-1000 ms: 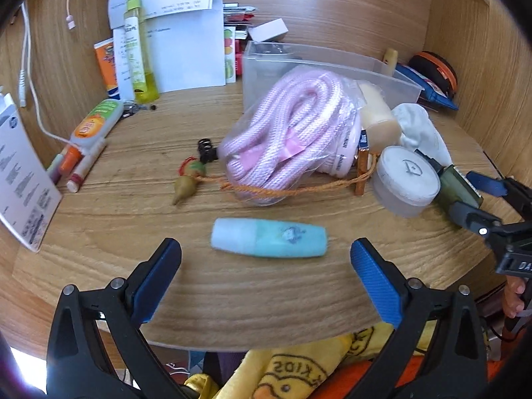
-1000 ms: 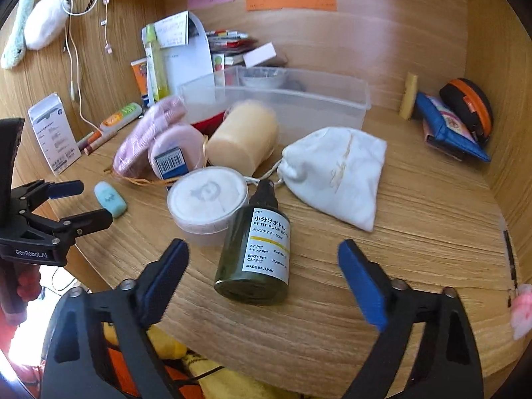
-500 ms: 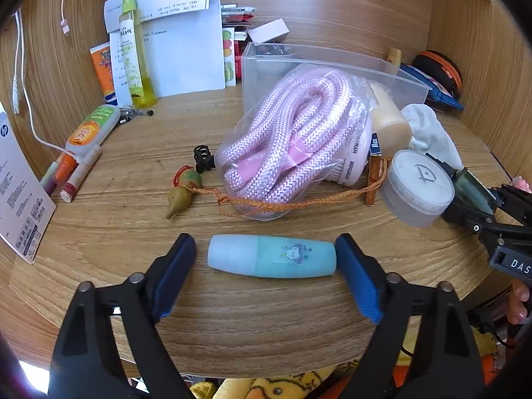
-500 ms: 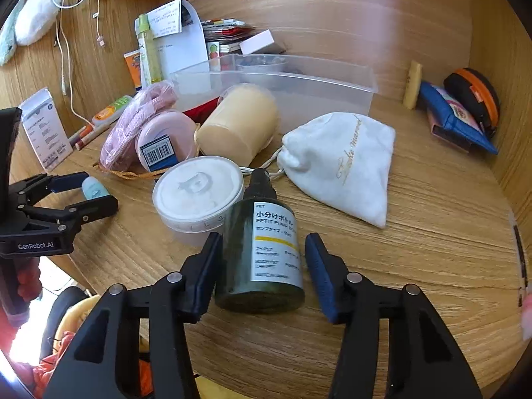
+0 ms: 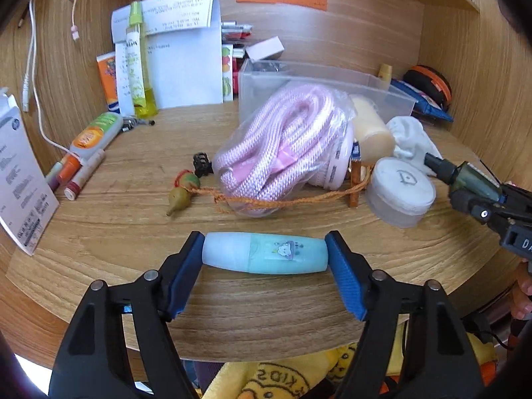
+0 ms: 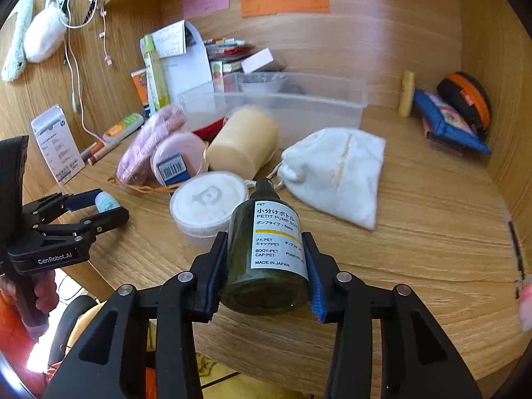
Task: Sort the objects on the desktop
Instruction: 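Carry the blue-green tube and green bottle with both tools over the clear box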
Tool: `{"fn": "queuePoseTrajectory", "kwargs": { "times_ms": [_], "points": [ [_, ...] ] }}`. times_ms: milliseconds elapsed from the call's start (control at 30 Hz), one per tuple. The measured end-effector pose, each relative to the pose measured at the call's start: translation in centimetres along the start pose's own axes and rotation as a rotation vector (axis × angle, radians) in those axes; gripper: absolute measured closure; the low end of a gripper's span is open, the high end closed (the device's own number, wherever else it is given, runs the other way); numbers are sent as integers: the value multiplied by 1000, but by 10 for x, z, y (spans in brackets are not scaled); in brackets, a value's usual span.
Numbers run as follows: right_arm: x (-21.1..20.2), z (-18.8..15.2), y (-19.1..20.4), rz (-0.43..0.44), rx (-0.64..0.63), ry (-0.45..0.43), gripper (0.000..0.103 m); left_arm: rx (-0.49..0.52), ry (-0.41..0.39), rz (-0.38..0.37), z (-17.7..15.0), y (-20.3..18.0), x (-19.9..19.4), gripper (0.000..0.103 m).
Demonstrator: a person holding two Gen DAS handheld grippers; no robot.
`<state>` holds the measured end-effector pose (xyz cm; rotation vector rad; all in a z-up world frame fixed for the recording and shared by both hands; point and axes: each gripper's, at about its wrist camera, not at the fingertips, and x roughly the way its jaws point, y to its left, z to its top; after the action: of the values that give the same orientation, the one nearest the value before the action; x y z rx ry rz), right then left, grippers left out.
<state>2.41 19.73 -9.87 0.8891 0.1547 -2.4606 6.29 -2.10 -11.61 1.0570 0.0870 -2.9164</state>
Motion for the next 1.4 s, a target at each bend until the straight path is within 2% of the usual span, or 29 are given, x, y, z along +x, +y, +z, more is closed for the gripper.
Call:
{"fn": "queuePoseTrajectory", "kwargs": {
  "times_ms": [267, 367, 567, 800, 1133, 1400],
  "points": [
    [-29, 17, -5, -12, -6, -86, 65, 13, -144, -1, 35, 4, -40, 30],
    [-34, 31, -10, -20, -18, -115, 65, 3, -170, -33, 55, 11, -45, 30],
    [-41, 70, -23, -31, -17, -188, 65, 22, -221, -41, 98, 18, -50, 30],
    [-38, 116, -28, -41, -35, -249, 65, 47, -239, -27, 144, 25, -38, 30],
    [-10, 172, -29, -29, -66, -272, 65, 100, -242, -46, 202, 19, -9, 30],
    [34, 203, -37, -38, -76, -213, 65, 167, -182, -69, 234, 1, 36, 30]
  ]
}}
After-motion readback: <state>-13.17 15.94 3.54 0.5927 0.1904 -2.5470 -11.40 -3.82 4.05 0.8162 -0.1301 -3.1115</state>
